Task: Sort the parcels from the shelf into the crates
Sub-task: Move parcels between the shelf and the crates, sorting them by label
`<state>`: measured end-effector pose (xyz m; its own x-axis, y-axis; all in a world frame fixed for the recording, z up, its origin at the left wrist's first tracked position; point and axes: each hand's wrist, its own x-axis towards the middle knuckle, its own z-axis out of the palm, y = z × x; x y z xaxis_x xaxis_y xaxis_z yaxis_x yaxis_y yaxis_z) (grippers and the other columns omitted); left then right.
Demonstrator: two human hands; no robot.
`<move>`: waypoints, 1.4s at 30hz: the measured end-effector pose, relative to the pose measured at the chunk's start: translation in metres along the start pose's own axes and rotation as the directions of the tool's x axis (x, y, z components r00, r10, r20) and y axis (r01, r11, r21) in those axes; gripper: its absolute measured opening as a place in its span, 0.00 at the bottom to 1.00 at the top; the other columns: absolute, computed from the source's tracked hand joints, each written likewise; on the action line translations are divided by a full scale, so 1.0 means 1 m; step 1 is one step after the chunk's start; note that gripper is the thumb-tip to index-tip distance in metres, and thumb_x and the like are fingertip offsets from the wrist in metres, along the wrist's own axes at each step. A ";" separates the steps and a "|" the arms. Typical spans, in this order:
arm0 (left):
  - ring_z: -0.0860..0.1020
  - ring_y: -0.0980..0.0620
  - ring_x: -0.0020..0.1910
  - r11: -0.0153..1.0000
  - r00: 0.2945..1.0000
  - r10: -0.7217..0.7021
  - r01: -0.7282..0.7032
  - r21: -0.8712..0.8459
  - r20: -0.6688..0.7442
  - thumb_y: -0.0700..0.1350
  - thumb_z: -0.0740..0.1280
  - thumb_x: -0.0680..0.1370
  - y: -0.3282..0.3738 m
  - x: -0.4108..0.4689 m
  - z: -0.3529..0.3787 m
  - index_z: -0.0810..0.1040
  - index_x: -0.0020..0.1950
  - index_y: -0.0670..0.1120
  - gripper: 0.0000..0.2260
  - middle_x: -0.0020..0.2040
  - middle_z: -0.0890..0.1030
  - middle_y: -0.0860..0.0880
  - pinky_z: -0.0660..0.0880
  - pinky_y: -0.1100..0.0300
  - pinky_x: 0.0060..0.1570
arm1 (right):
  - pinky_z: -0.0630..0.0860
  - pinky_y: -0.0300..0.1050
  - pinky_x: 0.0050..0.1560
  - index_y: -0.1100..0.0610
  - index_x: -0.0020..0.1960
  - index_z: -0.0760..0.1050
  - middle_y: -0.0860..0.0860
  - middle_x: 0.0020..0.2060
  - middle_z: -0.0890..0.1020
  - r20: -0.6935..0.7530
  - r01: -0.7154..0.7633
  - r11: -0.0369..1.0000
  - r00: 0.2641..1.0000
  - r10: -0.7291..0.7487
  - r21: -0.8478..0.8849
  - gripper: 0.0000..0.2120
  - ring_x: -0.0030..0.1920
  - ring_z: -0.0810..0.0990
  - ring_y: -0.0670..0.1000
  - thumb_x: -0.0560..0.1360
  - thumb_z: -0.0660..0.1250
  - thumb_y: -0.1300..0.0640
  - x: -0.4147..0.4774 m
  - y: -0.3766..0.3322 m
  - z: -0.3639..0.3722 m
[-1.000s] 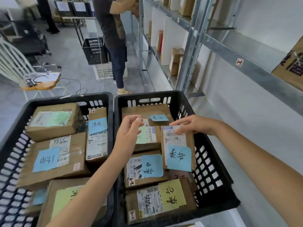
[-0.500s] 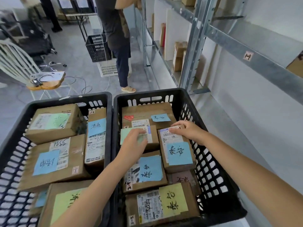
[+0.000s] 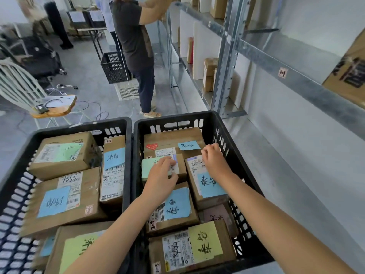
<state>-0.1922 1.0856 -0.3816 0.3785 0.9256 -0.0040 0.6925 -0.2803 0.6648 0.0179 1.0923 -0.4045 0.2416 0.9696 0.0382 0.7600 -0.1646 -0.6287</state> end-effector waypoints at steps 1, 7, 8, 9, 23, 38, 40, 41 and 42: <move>0.67 0.51 0.70 1.000 1.000 0.007 -0.007 0.009 0.000 0.41 0.64 0.80 0.000 0.000 0.001 0.72 0.69 0.46 0.17 0.71 0.70 0.52 0.64 0.58 0.70 | 0.73 0.40 0.34 0.57 0.48 0.67 0.52 0.51 0.69 -0.058 -0.020 1.000 0.998 0.019 -0.003 0.12 0.39 0.76 0.49 0.84 0.54 0.51 -0.001 -0.001 0.003; 0.65 0.53 0.72 0.998 0.999 0.027 -0.028 0.059 0.031 0.46 0.68 0.79 -0.004 -0.005 0.001 0.71 0.71 0.50 0.20 0.73 0.67 0.54 0.64 0.54 0.73 | 0.63 0.40 0.28 0.58 0.53 0.68 0.53 0.52 0.72 -0.230 -0.264 0.964 0.937 0.261 0.021 0.16 0.39 0.75 0.49 0.82 0.55 0.44 0.000 0.002 -0.002; 0.65 0.52 0.72 0.998 0.999 0.023 -0.026 0.064 0.034 0.46 0.68 0.79 -0.004 -0.005 0.000 0.71 0.71 0.50 0.21 0.74 0.67 0.54 0.63 0.54 0.73 | 0.64 0.40 0.29 0.57 0.53 0.67 0.52 0.51 0.72 -0.203 -0.261 0.965 0.945 0.258 0.013 0.16 0.38 0.75 0.49 0.82 0.55 0.43 0.000 0.003 -0.004; 0.65 0.52 0.72 0.998 0.999 0.020 -0.022 0.067 0.034 0.46 0.67 0.79 -0.003 -0.005 -0.001 0.71 0.72 0.50 0.21 0.74 0.67 0.55 0.63 0.54 0.73 | 0.64 0.40 0.28 0.56 0.53 0.66 0.51 0.51 0.71 -0.170 -0.246 0.969 0.956 0.240 -0.016 0.16 0.37 0.75 0.47 0.82 0.55 0.42 -0.002 0.004 -0.006; 0.63 0.52 0.75 0.972 0.973 0.228 -0.225 0.070 -0.042 0.45 0.62 0.82 0.064 0.015 -0.022 0.69 0.74 0.48 0.20 0.74 0.70 0.50 0.51 0.55 0.77 | 0.69 0.42 0.53 0.57 0.69 0.68 0.53 0.66 0.73 -0.220 0.023 0.991 0.974 -0.052 -0.132 0.21 0.62 0.75 0.53 0.83 0.56 0.45 -0.027 -0.026 -0.084; 0.69 0.49 0.71 0.769 0.770 0.638 -0.638 -0.033 -0.026 0.51 0.62 0.82 0.241 0.031 -0.059 0.67 0.75 0.47 0.21 0.73 0.70 0.48 0.62 0.60 0.67 | 0.73 0.51 0.56 0.57 0.66 0.69 0.53 0.61 0.74 -0.580 -0.092 0.918 0.798 -0.164 -0.385 0.17 0.61 0.74 0.55 0.81 0.61 0.51 -0.120 -0.085 -0.257; 0.68 0.49 0.72 0.742 0.747 0.663 -0.664 -0.092 -0.039 0.51 0.62 0.83 0.265 0.028 -0.059 0.66 0.75 0.47 0.21 0.74 0.70 0.48 0.61 0.62 0.65 | 0.74 0.53 0.56 0.57 0.66 0.69 0.53 0.61 0.75 -0.609 -0.089 0.921 0.774 -0.175 -0.378 0.16 0.60 0.74 0.55 0.81 0.61 0.52 -0.137 -0.091 -0.272; 0.68 0.49 0.72 0.733 0.741 0.670 -0.669 -0.123 -0.039 0.51 0.62 0.83 0.275 0.027 -0.058 0.66 0.75 0.47 0.22 0.74 0.69 0.48 0.60 0.63 0.65 | 0.74 0.52 0.56 0.57 0.65 0.70 0.53 0.60 0.75 -0.620 -0.091 0.919 0.763 -0.184 -0.384 0.15 0.60 0.75 0.55 0.81 0.61 0.52 -0.145 -0.093 -0.279; 0.67 0.49 0.73 0.727 0.739 0.673 -0.670 -0.150 -0.037 0.51 0.62 0.83 0.284 0.026 -0.058 0.65 0.76 0.46 0.22 0.75 0.68 0.47 0.60 0.63 0.65 | 0.74 0.52 0.56 0.57 0.65 0.70 0.53 0.60 0.75 -0.634 -0.103 0.914 0.750 -0.187 -0.392 0.15 0.59 0.75 0.55 0.81 0.61 0.53 -0.153 -0.095 -0.286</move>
<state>-0.0207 1.0450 -0.1498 0.7229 0.5047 0.4719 0.1581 -0.7857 0.5981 0.0812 0.9077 -0.1279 0.4218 0.6436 0.6387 0.9062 -0.3216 -0.2745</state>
